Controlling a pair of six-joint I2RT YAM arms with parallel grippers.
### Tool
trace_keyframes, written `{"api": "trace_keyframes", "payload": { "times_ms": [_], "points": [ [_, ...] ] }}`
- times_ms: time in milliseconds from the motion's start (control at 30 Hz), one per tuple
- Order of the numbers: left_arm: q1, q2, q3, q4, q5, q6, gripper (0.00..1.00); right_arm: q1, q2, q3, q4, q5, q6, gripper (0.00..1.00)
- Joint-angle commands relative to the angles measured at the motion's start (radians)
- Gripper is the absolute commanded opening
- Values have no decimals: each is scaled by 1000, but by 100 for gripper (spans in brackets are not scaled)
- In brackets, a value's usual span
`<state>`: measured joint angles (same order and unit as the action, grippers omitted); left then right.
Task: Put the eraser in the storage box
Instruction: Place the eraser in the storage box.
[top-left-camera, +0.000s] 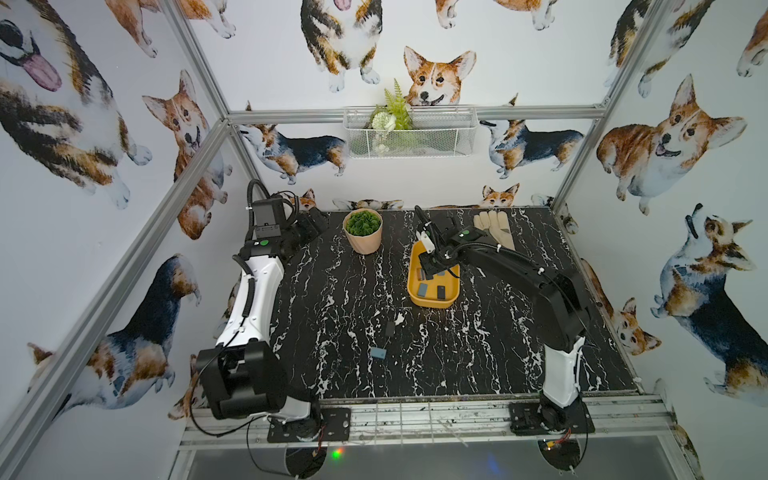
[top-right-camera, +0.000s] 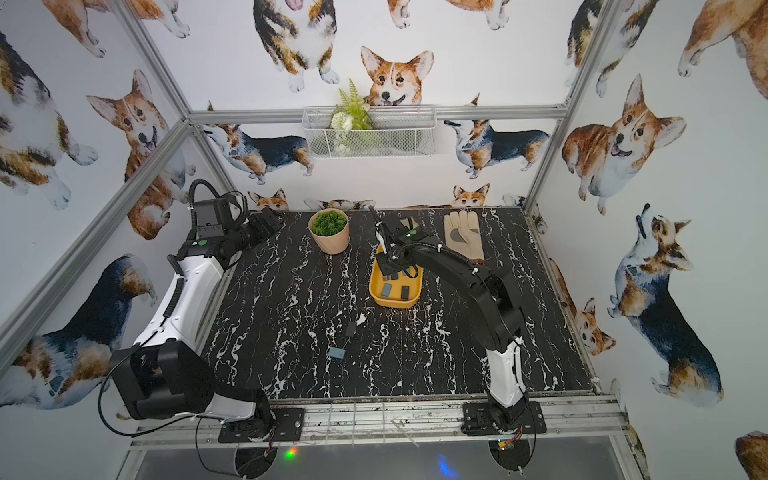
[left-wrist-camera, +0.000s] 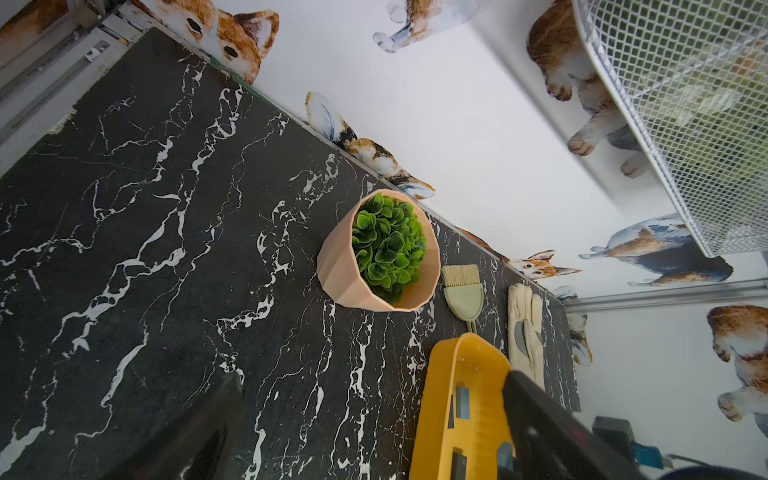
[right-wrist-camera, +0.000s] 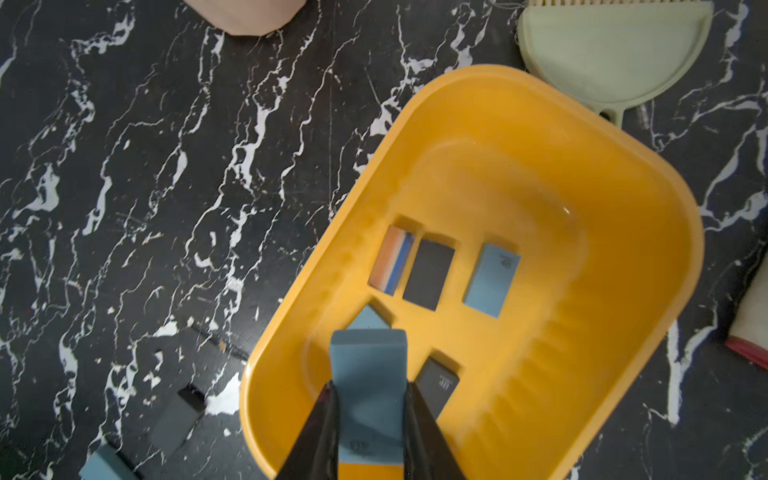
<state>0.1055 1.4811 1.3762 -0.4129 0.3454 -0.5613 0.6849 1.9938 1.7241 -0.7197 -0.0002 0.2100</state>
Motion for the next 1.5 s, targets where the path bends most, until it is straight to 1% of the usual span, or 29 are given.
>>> {"api": "trace_keyframes", "payload": {
  "times_ms": [0,67,167,267,633,1133,1333,1467],
  "points": [
    [2,48,49,2,10,-7,100,-32,74,70,-17,-26,19,26],
    [2,74,68,5,15,-10,100,-51,116,108,-17,-32,28,26],
    [2,103,90,2,17,-13,100,-64,173,158,-7,-9,18,26],
    [2,115,90,6,12,-9,100,-75,237,222,-15,-10,14,26],
    [1,135,98,5,12,-6,100,-93,368,375,-36,-3,24,26],
    [1,147,96,5,12,1,100,-99,439,414,-38,3,34,27],
    [0,158,100,5,11,1,100,-99,473,448,-45,12,34,27],
    [2,163,101,5,10,0,100,-104,499,481,-60,12,38,29]
  ]
}}
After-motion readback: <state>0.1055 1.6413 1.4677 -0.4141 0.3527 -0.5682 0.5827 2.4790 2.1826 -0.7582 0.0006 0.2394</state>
